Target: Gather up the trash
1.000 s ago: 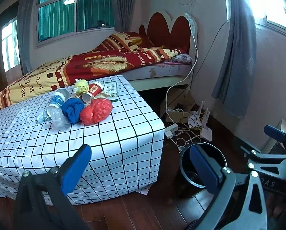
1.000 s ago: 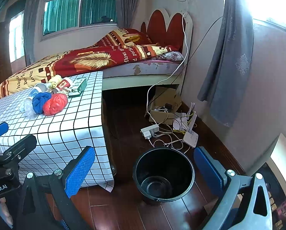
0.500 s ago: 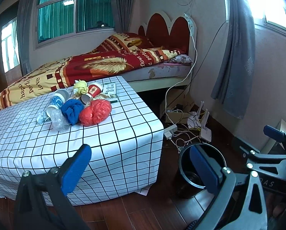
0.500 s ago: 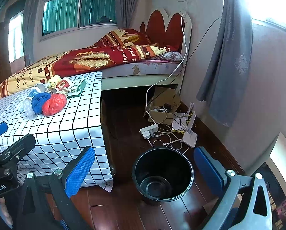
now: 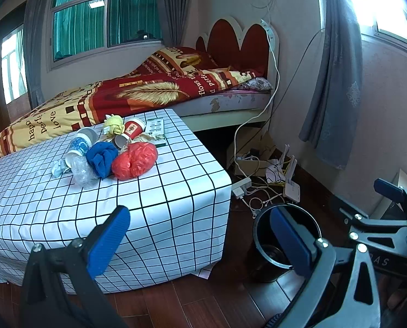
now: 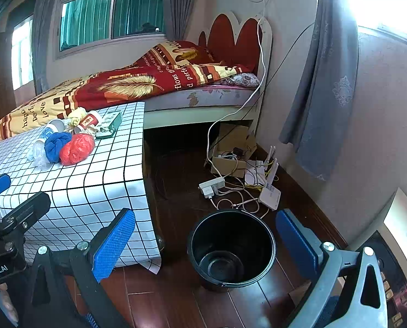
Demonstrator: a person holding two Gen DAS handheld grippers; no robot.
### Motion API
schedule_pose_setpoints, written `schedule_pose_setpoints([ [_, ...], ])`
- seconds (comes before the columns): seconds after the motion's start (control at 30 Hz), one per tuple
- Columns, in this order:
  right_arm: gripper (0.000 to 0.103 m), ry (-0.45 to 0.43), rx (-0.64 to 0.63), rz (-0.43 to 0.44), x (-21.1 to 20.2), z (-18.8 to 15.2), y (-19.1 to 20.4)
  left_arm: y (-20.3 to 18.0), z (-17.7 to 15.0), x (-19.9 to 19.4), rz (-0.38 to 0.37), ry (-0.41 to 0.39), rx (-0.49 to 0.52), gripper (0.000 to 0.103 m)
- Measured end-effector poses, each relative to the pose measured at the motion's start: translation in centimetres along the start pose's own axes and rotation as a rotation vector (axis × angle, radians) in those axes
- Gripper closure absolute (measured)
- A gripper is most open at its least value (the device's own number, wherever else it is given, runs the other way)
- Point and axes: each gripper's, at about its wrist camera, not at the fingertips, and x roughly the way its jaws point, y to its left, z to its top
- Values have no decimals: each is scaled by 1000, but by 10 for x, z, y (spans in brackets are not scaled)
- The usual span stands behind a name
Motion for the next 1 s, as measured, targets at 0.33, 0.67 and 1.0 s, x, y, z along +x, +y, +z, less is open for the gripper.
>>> schedule_pose_setpoints([
  [0.33,0,-5,1,-1,1,1,1,0,1,0,-1,0,0,0],
  [0.67,0,-5,2,-3,0,1,1,0,3,0,-3,-3,1,0],
  [1.0,0,-4,1,-3,1,2,0,0,4,0,-4,-5,2,0],
])
